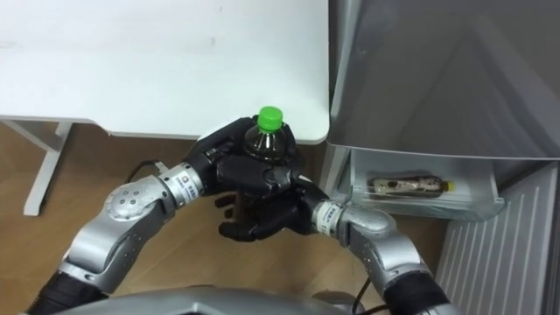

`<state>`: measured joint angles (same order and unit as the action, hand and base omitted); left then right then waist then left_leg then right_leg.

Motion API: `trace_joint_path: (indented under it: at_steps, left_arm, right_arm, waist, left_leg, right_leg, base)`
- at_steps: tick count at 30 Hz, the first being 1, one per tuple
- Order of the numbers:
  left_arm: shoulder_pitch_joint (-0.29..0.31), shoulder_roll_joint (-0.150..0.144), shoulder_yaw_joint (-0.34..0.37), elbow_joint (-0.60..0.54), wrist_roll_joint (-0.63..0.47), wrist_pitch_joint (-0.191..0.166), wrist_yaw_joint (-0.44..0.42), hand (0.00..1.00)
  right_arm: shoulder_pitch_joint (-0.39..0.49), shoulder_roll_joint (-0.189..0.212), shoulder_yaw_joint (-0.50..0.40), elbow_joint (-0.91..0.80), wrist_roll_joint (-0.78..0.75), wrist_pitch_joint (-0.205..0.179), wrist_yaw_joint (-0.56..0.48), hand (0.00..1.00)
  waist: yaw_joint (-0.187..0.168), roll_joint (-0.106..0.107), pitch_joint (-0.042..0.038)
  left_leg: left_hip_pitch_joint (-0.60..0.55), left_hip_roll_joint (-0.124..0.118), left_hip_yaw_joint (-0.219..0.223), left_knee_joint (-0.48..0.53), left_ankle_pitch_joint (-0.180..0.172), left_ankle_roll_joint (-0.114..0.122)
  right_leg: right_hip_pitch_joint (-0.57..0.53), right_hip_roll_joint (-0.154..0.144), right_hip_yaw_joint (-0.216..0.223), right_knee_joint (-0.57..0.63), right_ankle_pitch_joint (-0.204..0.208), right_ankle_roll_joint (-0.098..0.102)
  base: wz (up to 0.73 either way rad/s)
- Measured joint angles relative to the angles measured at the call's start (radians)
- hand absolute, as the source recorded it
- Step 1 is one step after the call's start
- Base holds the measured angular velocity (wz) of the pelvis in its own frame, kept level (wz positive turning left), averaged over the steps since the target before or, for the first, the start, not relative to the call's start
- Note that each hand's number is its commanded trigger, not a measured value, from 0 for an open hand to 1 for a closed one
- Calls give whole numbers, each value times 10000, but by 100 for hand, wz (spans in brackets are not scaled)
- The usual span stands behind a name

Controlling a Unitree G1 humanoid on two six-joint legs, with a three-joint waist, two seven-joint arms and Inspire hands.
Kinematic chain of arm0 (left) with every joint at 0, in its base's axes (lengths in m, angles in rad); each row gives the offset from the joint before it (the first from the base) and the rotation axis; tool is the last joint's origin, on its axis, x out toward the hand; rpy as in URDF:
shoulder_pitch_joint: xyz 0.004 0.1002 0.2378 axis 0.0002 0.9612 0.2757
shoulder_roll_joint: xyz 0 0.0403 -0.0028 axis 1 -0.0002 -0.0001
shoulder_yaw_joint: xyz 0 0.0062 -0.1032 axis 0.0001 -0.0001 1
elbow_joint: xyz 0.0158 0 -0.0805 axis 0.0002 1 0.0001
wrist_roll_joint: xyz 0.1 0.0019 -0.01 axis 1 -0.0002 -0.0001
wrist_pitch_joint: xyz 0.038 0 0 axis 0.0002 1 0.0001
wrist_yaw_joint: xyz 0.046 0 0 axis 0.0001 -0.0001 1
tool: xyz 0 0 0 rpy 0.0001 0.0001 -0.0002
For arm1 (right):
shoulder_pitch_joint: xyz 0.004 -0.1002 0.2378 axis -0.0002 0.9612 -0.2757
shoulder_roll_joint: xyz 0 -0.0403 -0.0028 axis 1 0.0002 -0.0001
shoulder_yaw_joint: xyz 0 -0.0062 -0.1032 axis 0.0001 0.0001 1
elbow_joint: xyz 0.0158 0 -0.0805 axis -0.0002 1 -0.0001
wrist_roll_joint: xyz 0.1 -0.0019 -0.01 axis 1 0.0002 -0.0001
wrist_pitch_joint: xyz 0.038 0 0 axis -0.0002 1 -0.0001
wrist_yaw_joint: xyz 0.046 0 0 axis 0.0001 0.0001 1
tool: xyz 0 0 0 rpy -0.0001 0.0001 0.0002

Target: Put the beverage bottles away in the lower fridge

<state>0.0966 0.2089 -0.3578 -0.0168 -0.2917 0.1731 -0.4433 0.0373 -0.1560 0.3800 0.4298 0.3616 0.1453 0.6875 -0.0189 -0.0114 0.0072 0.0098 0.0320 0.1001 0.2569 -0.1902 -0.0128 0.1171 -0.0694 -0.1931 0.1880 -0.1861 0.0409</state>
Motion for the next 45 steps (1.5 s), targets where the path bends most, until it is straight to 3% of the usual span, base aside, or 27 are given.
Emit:
trace_joint_path:
  at_steps: [12, 15, 16, 18, 19, 20, 45]
  left_arm:
    - [133, 17, 54, 66, -716, 28, 254, 100]
    - [133, 2, 41, 67, -876, 28, 349, 89]
    - [133, 0, 37, 67, -934, 28, 393, 83]
    - [133, 4, 32, 68, -979, 28, 416, 60]
    - [133, 5, 28, 68, -984, 28, 426, 43]
    - [133, 6, 29, 68, -983, 28, 426, 0]
    - [105, 15, 113, -24, -512, -53, 646, 0]
  right_arm:
    - [74, -94, 138, 0, 17, -250, 31, 100]
    - [84, -111, 145, 0, 130, -256, 28, 100]
    - [84, -136, 166, 0, 183, -271, 28, 100]
    - [85, -170, 205, 0, 251, -273, 28, 100]
    - [85, -174, 213, 0, 269, -273, 28, 100]
    - [86, -175, 216, 0, 284, -272, 29, 100]
    - [247, -176, 467, 0, 1541, 179, 73, 100]
  waist:
    - [-9, -54, 24]
    - [-12, -52, 25]
    - [-10, -51, 26]
    - [-10, -50, 26]
    - [-10, -49, 27]
    - [-11, -48, 28]
    - [9, -22, 51]
  left_leg:
    - [-55, 9, -13, 9, -2, -2]
    - [-52, 9, -13, 21, -2, -2]
    - [-52, 9, -13, 20, -2, -1]
    - [-54, 9, -13, 18, -2, -2]
    - [-59, 9, -12, 15, -2, -2]
    - [-61, 9, -12, 13, -2, -2]
    - [-190, 13, -1, -25, -2, -3]
  right_leg:
    - [-12, 5, -25, -8, 1, -2]
    - [-15, 6, -25, -10, 1, -2]
    - [-18, 6, -26, -11, 1, -2]
    - [-21, 6, -27, -11, 1, -2]
    - [-30, 6, -27, -11, 1, -2]
    - [-33, 6, -27, -11, 1, -2]
    - [-188, 11, -41, -26, 2, -3]
  base:
    - [0]
    - [0]
    - [0]
    - [0]
    - [0]
    - [0]
    - [0]
